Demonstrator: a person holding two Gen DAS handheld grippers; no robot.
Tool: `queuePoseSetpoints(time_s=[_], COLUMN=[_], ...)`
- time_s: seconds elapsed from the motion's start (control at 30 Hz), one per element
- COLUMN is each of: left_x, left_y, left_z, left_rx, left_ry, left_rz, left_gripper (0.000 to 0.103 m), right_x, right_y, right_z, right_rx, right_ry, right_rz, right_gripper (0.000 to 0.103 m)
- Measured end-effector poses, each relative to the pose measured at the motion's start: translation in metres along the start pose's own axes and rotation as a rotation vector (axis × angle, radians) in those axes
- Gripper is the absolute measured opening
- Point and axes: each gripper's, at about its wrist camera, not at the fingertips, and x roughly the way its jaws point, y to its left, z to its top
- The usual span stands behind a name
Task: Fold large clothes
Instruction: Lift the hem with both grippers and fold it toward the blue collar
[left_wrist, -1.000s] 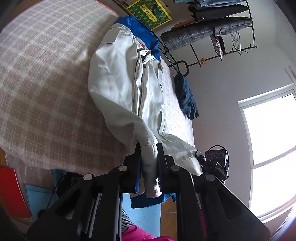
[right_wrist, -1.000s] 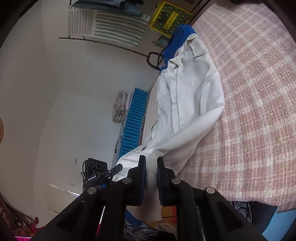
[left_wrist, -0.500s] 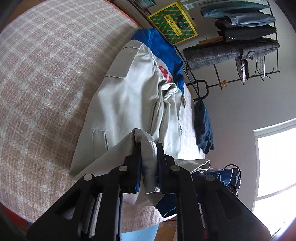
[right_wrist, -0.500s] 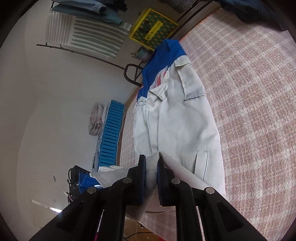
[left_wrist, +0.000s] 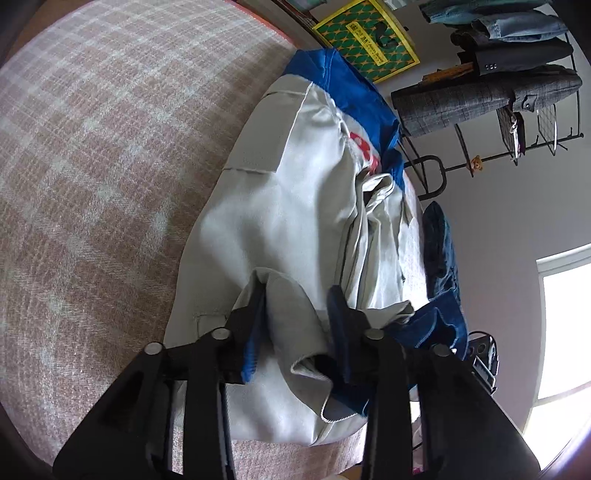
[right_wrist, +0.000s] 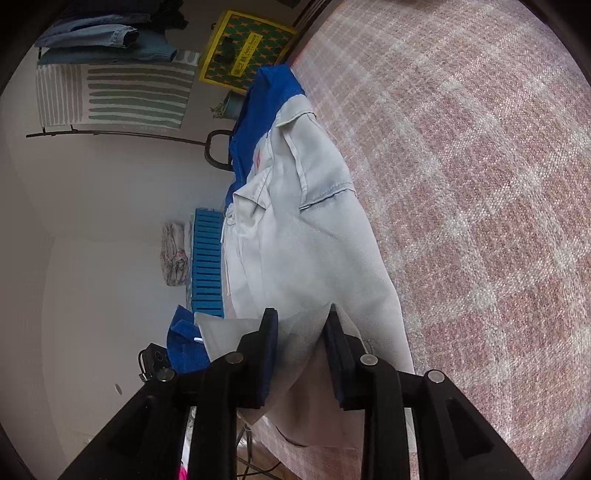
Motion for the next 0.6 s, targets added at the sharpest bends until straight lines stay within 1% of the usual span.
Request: queuePoseSetpoints(time_s=[0.03, 0.07, 0.1, 0.13, 0.17, 0.23, 0.27, 0.3, 0.4, 0.47, 0.53, 0.6], left_x=[-0.009, -0.019, -0.029, -0.037, -0.044, -0.052, -0.052, -0.049, -0.03, -0.016, -0.002, 0.006], left_y=[-0.002, -0.004, -0.005, -0.008, -0.011, -0.016, -0.015, -0.011, 0.004, 0.011, 0.015, 0.015], left_z=[0.004, 0.008, 0.012, 0.016, 0.018, 0.018, 0.015, 0.011, -0.007, -0.021, -0.033, -0.04], left_rx=[0.0, 0.0, 0.001, 0.016, 0.047, 0.135, 0.174, 0.2, 0.23, 0.251, 0.273, 0.297], left_ry=[-0.03, -0.058, -0.08, -0.093, -0.104, -0.113, -0.101, -0.081, 0.0, 0.041, 0.067, 0.072], left_rz=[-0.018, -0.039, -0.067, -0.093, -0.094, -0.039, -0.019, -0.006, 0.027, 0.049, 0.071, 0.085], left_gripper=[0.058, 0.064, 0.064, 0.064, 0.064, 0.064, 0.064, 0.064, 0.063, 0.062, 0.062, 0.057], right_x=[-0.008, -0.018, -0.027, -0.035, -0.041, -0.046, -0.044, -0.04, -0.03, -0.022, -0.015, -0.01], right_y=[0.001, 0.002, 0.003, 0.005, 0.007, 0.012, 0.012, 0.011, 0.004, 0.003, 0.003, 0.004], right_z=[0.0, -0.001, -0.003, -0.004, -0.007, -0.015, -0.021, -0.024, -0.038, -0.045, -0.051, -0.055], right_rx=[-0.001, -0.006, -0.027, -0.061, -0.102, -0.217, -0.275, -0.307, -0.355, -0.39, -0.411, -0.431], right_ry=[-0.012, -0.03, -0.051, -0.062, -0.07, -0.068, -0.058, -0.038, 0.013, 0.027, 0.047, 0.054], right_rz=[0.023, 0.041, 0.058, 0.066, 0.051, -0.044, -0.095, -0.122, -0.14, -0.161, -0.174, -0.188], right_gripper=[0.056, 0.075, 0.076, 0.075, 0.071, 0.066, 0.059, 0.056, 0.049, 0.047, 0.046, 0.043])
